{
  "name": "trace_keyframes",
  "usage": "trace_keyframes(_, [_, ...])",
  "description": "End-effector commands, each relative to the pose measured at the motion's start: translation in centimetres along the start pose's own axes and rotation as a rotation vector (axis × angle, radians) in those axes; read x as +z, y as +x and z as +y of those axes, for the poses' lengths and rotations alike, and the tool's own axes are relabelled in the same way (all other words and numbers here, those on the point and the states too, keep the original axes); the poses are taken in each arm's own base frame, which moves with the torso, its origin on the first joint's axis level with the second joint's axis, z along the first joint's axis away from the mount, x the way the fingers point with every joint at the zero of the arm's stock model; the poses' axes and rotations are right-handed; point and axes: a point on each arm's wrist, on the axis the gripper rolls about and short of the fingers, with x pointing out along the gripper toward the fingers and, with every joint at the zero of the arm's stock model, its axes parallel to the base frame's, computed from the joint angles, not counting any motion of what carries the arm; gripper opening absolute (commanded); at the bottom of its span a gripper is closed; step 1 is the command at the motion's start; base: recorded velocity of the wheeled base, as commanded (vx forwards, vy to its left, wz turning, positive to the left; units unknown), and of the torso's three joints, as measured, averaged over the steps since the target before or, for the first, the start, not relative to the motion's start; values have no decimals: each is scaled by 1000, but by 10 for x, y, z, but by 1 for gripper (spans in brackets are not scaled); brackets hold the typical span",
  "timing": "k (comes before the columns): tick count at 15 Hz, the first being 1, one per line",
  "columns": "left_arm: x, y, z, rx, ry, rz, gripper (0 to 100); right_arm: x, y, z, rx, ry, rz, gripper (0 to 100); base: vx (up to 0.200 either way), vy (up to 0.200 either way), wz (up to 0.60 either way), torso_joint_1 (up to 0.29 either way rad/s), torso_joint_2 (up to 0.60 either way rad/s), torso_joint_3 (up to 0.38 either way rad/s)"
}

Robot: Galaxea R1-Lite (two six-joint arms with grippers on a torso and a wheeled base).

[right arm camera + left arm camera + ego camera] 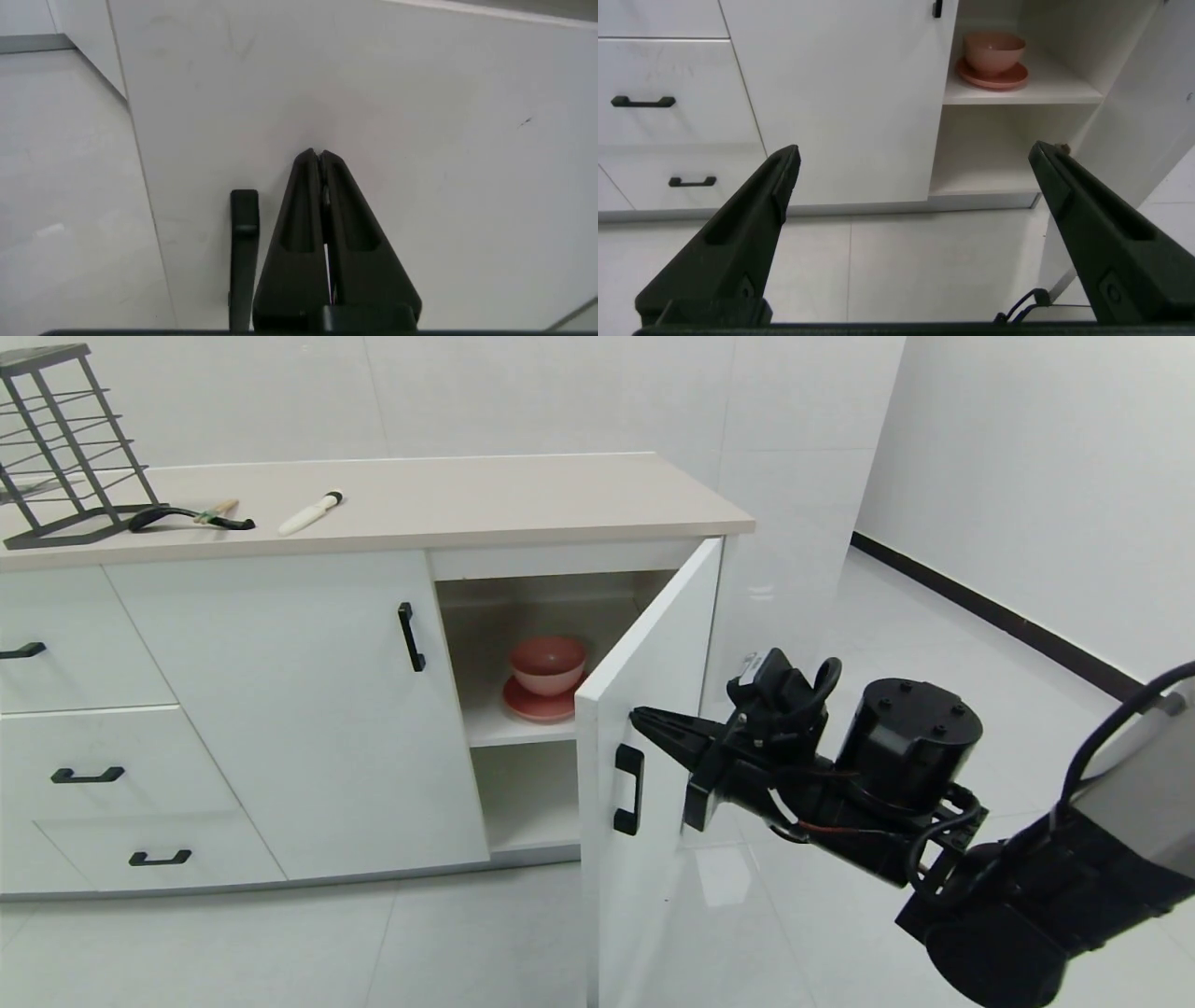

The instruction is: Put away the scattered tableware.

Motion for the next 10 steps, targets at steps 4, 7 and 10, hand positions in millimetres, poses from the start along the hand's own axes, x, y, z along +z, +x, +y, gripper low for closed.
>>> trace_keyframes(4, [0,0,0,0,-1,-1,100,-12,22,-5,-1,-3,-11,0,0,0,0,0,0,0])
trace_keyframes(7, [0,0,0,0,-1,-1,100,-20,39,-11,-10,-8,-29,0,0,0,0,0,0,0])
trace_keyframes(10, [0,0,0,0,-1,-1,100,-26,52,-15,-3,-14,-46,0,0,0,0,0,0,0])
